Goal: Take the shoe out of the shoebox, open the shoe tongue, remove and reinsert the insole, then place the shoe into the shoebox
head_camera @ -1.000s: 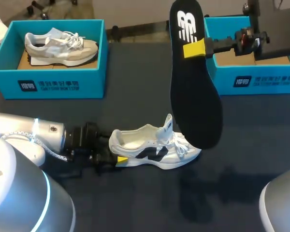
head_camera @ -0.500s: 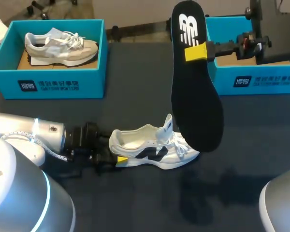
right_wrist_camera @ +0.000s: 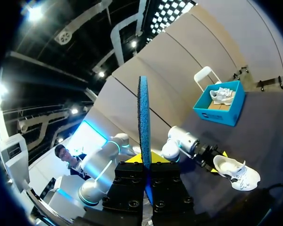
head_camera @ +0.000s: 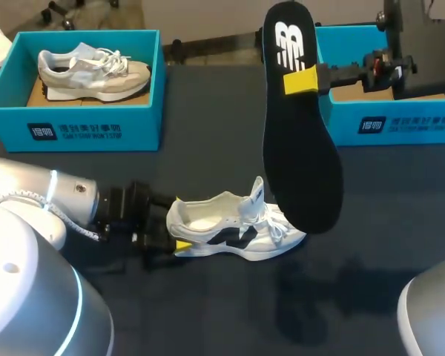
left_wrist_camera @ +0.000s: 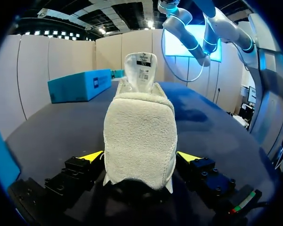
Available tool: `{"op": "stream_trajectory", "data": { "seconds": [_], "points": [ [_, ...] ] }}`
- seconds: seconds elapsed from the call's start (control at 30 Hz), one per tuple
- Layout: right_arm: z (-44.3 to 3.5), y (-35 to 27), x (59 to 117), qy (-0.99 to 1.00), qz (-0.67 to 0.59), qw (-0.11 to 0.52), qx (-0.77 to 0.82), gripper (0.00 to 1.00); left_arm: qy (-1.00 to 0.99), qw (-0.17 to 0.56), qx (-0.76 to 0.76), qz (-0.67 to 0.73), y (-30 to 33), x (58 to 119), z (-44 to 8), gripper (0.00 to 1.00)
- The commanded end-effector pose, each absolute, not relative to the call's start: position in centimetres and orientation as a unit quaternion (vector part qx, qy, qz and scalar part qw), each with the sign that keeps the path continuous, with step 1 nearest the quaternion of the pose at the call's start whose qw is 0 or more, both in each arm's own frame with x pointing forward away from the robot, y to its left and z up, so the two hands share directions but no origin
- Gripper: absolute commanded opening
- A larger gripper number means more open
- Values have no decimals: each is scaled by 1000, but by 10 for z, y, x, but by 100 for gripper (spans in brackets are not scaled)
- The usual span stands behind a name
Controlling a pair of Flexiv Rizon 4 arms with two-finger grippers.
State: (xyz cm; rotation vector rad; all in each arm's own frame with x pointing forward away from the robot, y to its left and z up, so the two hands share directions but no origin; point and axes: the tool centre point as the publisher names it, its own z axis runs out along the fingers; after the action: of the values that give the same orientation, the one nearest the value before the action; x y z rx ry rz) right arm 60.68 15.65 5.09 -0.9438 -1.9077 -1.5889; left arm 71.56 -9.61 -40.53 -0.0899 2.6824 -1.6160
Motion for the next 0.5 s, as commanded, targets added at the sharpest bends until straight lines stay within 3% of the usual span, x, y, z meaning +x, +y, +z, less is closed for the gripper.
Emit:
{"op": "stream_trajectory", "data": {
  "seconds": [0.03,0.5],
  "points": [
    [51,160,609,-698,-579,241,-346,0,883,18,-32,-468,-94,715,-394,100],
    [51,160,609,-698,-579,241,-346,0,883,18,-32,-468,-94,715,-394,100]
  ]
}}
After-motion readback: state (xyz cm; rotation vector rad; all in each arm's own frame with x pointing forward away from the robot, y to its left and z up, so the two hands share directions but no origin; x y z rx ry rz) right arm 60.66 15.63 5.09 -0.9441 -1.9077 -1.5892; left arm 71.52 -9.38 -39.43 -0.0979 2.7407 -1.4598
